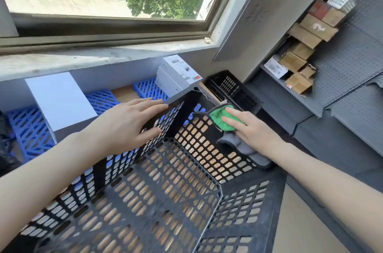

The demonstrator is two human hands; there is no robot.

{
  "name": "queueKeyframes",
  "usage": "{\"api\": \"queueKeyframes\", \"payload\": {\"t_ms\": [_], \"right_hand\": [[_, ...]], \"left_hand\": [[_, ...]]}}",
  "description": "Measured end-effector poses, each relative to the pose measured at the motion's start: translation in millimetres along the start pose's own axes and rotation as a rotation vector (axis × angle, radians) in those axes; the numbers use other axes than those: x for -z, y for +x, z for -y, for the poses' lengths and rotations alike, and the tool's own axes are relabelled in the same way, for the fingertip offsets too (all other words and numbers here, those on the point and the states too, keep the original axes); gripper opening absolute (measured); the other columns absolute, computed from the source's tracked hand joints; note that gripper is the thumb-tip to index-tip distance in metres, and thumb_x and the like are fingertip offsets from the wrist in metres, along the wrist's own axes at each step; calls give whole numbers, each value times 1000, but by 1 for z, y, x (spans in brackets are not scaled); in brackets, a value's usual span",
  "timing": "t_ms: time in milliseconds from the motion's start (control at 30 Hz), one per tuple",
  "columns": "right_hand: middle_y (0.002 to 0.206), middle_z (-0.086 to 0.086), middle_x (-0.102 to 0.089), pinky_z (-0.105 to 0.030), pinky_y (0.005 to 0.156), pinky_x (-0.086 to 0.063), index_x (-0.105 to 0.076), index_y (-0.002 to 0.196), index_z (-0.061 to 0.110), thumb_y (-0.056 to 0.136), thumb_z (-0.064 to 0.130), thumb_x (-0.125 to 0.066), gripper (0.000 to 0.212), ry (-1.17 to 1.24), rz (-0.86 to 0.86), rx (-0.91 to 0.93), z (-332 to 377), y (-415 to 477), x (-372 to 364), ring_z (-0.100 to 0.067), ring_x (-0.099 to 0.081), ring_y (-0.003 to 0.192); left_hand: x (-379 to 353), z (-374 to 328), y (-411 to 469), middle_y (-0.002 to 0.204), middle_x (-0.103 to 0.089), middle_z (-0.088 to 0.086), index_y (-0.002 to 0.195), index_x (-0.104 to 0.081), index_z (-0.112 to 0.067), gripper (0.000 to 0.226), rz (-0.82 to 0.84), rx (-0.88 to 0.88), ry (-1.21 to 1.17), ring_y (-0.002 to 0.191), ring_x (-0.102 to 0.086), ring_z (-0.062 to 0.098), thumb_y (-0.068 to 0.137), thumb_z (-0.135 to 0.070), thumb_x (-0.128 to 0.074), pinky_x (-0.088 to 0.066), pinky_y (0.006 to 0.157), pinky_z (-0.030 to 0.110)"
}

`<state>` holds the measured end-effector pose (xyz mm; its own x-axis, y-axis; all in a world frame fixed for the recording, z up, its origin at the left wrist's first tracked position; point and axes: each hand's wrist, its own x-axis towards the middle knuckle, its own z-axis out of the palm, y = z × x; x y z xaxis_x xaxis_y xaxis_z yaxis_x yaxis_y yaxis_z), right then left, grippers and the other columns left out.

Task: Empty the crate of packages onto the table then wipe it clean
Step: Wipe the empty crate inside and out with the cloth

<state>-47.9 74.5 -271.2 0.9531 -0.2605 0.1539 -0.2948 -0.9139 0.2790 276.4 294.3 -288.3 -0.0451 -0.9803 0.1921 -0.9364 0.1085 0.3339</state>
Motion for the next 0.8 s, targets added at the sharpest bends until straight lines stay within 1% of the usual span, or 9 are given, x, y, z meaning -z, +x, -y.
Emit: {"api": "queueKeyframes", "payload": {"t_ms": [133,267,400,433,533,567,667,733,800], "right_hand": [[141,-14,-49,-41,88,-53,-62,125,9,76,4,-77,51,52,69,-41,-2,-53,18,-31,-60,102],[140,-13,-48,-38,81,-54,-60,126,15,82,17,-69,44,38,171,-13,-9,-89,38,-29,-59,91],[124,-13,-46,-36,65,-58,-71,107,16,62,11,-85,48,-133,245,-7,1,-85,50,-29,-62,87],[119,-13,-46,-34,61,-57,-73,100,16,58,10,-85,44,-187,265,31,5,-80,49,-27,-61,85],[100,-7,-49,-30,56,-47,-71,80,17,66,13,-74,15,-361,360,267,15,-67,39,-22,-45,76],[92,-4,-51,-30,55,-44,-69,73,17,65,14,-74,10,-387,397,323,18,-64,34,-21,-43,74],[77,0,-56,-29,55,-46,-70,61,17,58,22,-83,15,-418,529,411,27,-51,17,-21,-50,71],[79,0,-59,-28,64,-51,-72,59,19,55,29,-84,16,-432,626,502,30,-45,4,-22,-57,76],[83,2,-60,-28,67,-52,-72,59,21,58,31,-83,15,-388,706,550,31,-42,-13,-21,-58,81]], "left_hand": [[1,0,-1,154,-36,-11,151,-32,-31,77,3,2,-3,144,-31,14,85,-68,-17,-32,116,38],[0,2,-2,154,-37,-11,150,-33,-31,75,3,-1,-3,143,-33,15,85,-67,-19,-33,115,39],[0,1,-1,155,-34,-13,150,-32,-33,77,7,1,-17,143,-33,14,84,-69,-18,-35,113,40],[0,1,-1,155,-33,-14,150,-32,-33,77,4,2,-22,143,-32,14,84,-69,-18,-35,113,40],[-1,1,0,156,-33,-14,150,-31,-34,77,6,0,-25,143,-32,13,84,-70,-18,-36,113,41],[-1,1,-1,156,-33,-13,150,-31,-34,76,6,-2,-21,143,-32,14,84,-70,-18,-36,112,41],[-2,1,-2,156,-33,-12,150,-32,-33,76,8,-6,-13,143,-33,15,85,-70,-20,-38,111,42],[-2,1,-1,156,-33,-12,150,-31,-34,75,8,-8,-13,143,-33,15,85,-70,-21,-38,111,42],[-3,1,-1,157,-31,-12,151,-29,-35,75,6,-2,-12,144,-31,15,85,-70,-20,-37,111,43]]}}
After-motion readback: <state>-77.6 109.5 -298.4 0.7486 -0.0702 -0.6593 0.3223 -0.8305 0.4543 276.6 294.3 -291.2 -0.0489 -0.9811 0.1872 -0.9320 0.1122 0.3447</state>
